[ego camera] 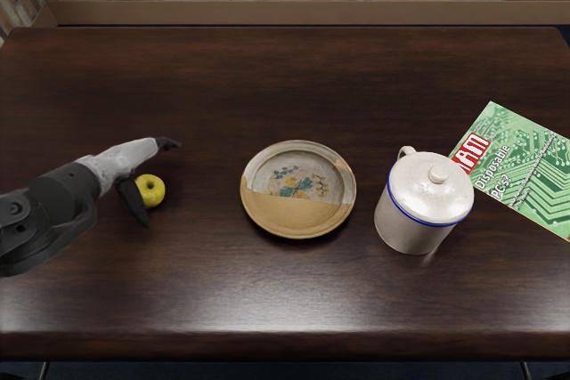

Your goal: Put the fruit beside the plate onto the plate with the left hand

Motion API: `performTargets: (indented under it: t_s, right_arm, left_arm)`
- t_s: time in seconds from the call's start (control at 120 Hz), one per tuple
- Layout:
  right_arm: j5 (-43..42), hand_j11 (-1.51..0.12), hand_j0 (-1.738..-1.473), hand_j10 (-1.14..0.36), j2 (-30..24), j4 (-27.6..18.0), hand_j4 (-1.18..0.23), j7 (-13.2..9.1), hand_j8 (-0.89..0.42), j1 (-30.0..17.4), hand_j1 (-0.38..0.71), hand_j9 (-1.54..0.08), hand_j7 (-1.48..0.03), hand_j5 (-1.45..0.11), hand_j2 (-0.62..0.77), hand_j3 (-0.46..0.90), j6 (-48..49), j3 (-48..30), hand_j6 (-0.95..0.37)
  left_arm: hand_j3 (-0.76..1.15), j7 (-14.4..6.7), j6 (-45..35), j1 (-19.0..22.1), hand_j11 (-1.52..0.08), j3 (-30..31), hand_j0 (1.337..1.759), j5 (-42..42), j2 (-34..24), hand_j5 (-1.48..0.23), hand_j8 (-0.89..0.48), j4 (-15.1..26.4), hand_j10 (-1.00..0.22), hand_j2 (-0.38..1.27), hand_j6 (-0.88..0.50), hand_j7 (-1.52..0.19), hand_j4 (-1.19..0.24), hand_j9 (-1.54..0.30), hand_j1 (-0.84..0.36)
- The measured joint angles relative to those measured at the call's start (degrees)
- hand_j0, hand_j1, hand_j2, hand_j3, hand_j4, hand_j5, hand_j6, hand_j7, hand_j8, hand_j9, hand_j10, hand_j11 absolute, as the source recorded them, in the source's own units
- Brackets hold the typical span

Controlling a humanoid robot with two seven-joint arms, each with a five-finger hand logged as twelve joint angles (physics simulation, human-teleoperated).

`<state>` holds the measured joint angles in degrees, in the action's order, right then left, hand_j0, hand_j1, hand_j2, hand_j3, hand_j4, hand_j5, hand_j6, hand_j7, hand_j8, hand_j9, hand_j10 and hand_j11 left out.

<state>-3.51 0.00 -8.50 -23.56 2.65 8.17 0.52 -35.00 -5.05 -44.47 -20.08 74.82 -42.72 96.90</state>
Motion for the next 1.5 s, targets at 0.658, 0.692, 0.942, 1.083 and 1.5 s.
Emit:
performTargets:
  t_s: [0.658,0.692,0.942,1.083,1.5]
  right_arm:
    - [0.0,0.0,-1.658,0.0,0.0,0.0,0.0,0.0,0.0,0.0,-0.35,0.0,0.0,0.0,0.0,0.0,0.0,-0.1,0.0]
    - [0.0,0.0,-1.658,0.0,0.0,0.0,0.0,0.0,0.0,0.0,-0.35,0.0,0.0,0.0,0.0,0.0,0.0,-0.1,0.0]
    - [0.0,0.0,-1.658,0.0,0.0,0.0,0.0,-0.1,0.0,0.0,-0.35,0.0,0.0,0.0,0.0,0.0,0.0,0.0,0.0]
    - [0.0,0.0,-1.658,0.0,0.0,0.0,0.0,-0.1,0.0,0.2,-0.35,0.0,0.0,0.0,0.0,0.0,0.0,0.0,0.0]
    - [0.0,0.0,-1.658,0.0,0.0,0.0,0.0,0.0,0.0,0.7,-0.35,0.0,0.0,0.0,0.0,0.0,0.1,-0.1,0.0]
  left_arm:
    - [0.0,0.0,-1.4,0.7,-0.41,0.9,1.658,0.6,3.3,-0.41,-0.32,-5.0,-0.32,0.07,-0.32,-0.41,-0.32,-0.41,-0.02]
    - [0.0,0.0,-1.5,0.7,-0.41,1.0,1.658,0.6,3.1,-0.41,-0.32,-5.0,-0.32,0.07,-0.32,-0.41,-0.32,-0.41,-0.03]
    - [0.0,0.0,-1.5,0.7,-0.47,1.4,1.658,0.8,2.7,-0.47,-0.36,-4.9,-0.36,0.08,-0.36,-0.47,-0.36,-0.47,-0.08]
    - [0.0,0.0,-1.5,0.5,-0.5,1.4,1.658,0.8,2.6,-0.5,-0.39,-4.6,-0.39,0.08,-0.39,-0.5,-0.39,-0.5,-0.11]
    - [0.0,0.0,-1.6,0.5,-0.57,1.3,1.658,0.8,0.4,-0.57,-0.44,-2.1,-0.44,0.1,-0.44,-0.57,-0.44,-0.57,-0.18]
